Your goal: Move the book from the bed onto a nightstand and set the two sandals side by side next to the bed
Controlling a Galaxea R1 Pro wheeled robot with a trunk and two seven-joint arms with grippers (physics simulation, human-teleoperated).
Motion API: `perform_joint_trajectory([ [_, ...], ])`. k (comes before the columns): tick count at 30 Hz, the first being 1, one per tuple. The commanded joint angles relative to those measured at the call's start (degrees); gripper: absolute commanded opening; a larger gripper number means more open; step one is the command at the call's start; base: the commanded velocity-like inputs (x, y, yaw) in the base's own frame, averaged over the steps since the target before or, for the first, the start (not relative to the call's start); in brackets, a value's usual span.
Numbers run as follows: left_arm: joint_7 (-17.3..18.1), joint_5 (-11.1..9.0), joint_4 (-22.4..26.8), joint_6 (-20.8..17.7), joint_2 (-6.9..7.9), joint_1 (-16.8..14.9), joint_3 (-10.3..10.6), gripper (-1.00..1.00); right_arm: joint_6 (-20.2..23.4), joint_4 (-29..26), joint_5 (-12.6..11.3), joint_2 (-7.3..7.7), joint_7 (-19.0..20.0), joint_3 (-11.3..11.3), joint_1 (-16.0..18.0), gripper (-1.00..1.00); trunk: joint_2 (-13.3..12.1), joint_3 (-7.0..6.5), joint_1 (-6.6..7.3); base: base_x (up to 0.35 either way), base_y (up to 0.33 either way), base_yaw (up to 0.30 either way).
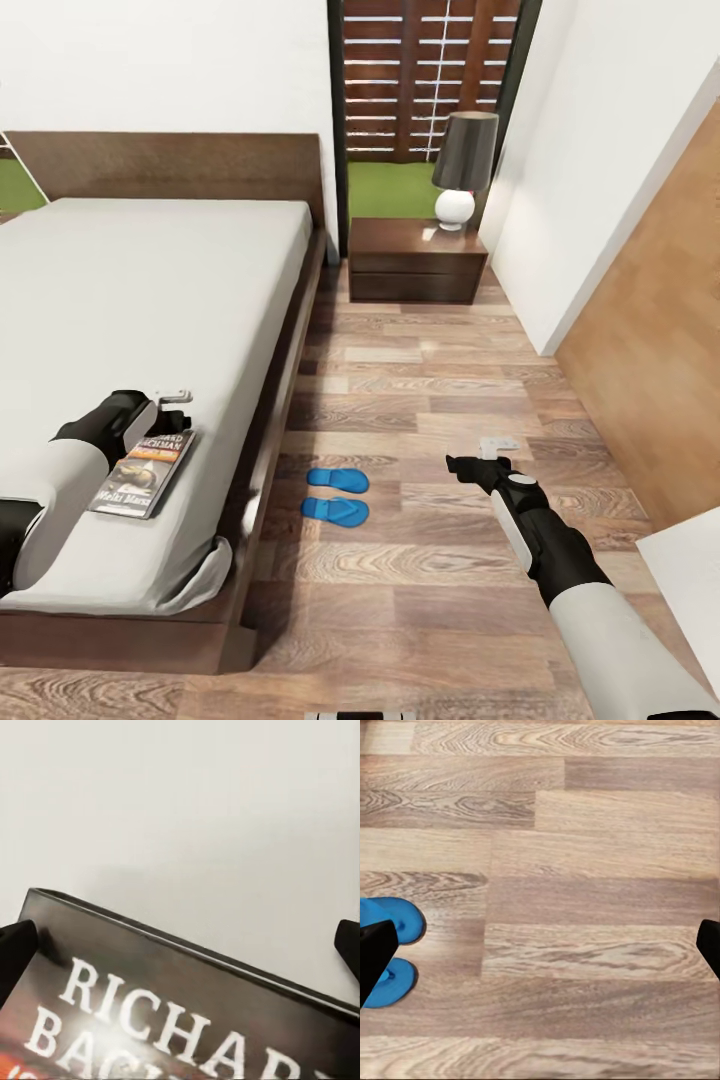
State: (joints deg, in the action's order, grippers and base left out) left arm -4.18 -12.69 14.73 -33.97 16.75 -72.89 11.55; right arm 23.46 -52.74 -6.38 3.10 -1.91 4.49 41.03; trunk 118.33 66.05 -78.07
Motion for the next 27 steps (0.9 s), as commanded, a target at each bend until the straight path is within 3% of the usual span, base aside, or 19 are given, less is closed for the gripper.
perform_joint_trajectory([
  [1,-0.25,-0.50,-2.68,-0.48,0.04,0.03,0.54,1.00,0.26,-0.09,-0.57,0.06,-0.20,0.17,0.02,1.00,0.01,0.05,0.03,-0.286,0.067,0.000],
  [13,-0.28,-0.41,-2.69,-0.48,0.13,0.03,0.53,1.00,0.26,-0.09,-0.57,0.06,-0.20,0.17,0.02,1.00,0.01,0.05,0.03,-0.086,0.025,0.000],
  [27,-0.26,-0.41,-2.69,-0.48,0.13,0.03,0.49,1.00,0.26,-0.09,-0.57,0.06,-0.20,0.17,0.02,1.00,0.01,0.05,0.03,-0.247,0.160,0.000],
])
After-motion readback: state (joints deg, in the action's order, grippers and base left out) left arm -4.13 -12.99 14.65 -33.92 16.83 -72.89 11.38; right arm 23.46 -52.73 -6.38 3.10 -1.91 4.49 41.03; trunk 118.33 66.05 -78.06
